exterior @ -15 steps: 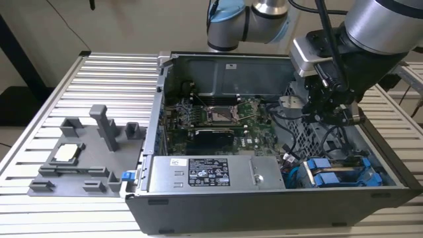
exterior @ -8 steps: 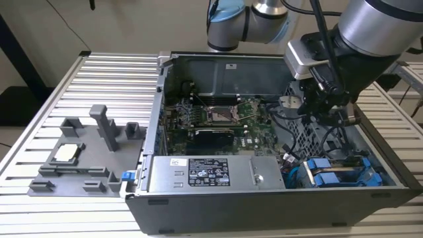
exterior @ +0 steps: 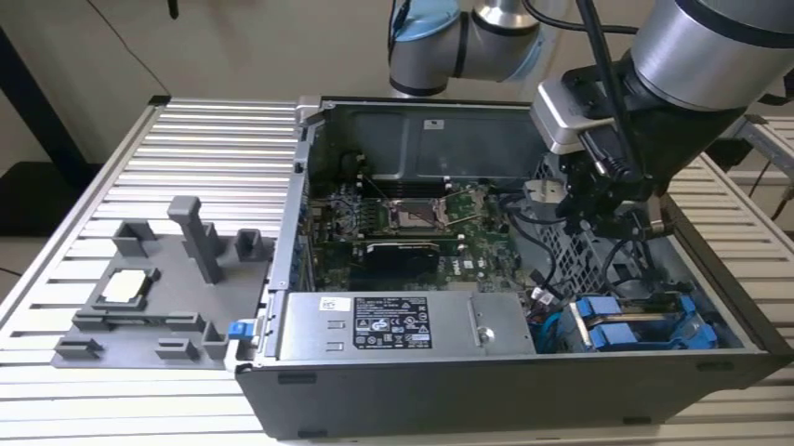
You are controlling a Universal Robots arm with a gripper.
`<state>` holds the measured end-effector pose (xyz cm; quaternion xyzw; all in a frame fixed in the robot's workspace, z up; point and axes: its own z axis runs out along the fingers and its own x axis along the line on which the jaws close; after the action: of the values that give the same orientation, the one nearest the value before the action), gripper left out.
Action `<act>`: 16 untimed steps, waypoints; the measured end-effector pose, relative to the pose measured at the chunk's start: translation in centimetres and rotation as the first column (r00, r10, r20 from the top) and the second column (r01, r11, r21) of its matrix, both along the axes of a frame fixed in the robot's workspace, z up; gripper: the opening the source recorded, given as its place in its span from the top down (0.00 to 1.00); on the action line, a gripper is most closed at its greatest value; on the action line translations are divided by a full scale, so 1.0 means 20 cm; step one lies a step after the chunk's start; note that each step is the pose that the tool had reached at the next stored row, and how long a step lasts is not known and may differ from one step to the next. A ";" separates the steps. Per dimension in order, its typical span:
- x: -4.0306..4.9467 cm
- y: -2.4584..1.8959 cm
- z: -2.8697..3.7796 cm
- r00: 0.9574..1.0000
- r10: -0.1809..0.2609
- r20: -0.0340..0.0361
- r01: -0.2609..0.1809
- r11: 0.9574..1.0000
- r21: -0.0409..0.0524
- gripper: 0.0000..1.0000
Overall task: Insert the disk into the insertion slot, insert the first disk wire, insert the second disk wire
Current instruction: 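Insert the first disk wire, then insert the second disk wire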
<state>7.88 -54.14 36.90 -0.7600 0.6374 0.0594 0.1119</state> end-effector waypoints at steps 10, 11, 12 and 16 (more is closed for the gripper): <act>0.000 0.000 -0.002 1.000 0.000 0.000 0.000 1.000 0.000 0.82; 0.000 0.000 -0.002 1.000 0.000 0.000 0.000 1.000 0.000 0.82; 0.000 0.000 -0.002 1.000 0.000 0.000 0.000 1.000 0.000 0.89; 0.000 0.000 0.000 1.000 0.000 0.000 0.000 1.000 0.000 0.88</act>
<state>7.88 -54.14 36.90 -0.7600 0.6375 0.0593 0.1119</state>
